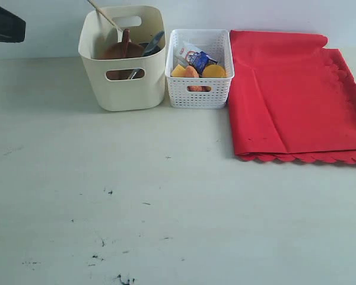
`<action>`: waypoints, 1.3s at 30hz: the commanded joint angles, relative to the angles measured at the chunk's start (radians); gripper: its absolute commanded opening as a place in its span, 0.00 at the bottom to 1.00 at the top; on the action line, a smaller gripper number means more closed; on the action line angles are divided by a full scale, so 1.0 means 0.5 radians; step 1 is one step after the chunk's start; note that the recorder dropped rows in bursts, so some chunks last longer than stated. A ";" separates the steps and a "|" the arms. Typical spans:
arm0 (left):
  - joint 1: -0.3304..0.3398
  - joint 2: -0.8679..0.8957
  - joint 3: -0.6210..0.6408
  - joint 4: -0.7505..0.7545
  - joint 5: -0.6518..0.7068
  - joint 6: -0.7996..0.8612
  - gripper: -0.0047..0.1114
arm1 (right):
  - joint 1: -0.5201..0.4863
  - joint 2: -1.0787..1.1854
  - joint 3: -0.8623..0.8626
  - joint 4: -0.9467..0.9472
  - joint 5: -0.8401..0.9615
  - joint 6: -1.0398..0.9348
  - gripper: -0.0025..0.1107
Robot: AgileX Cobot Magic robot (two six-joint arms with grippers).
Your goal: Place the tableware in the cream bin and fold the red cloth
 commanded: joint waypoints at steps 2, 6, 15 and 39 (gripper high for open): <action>0.002 -0.025 0.030 -0.027 -0.073 0.070 0.04 | -0.005 -0.398 0.173 -0.003 0.062 -0.028 0.02; 0.002 -0.049 0.097 -0.027 -0.153 0.145 0.04 | -0.005 -0.644 0.288 0.023 0.073 -0.028 0.02; 0.002 -0.244 0.318 0.075 -0.352 0.219 0.04 | -0.005 -1.118 0.471 0.334 0.040 -0.194 0.02; 0.002 -1.148 0.885 0.144 -0.586 0.263 0.04 | 0.502 -1.907 0.927 0.524 -0.107 -0.379 0.02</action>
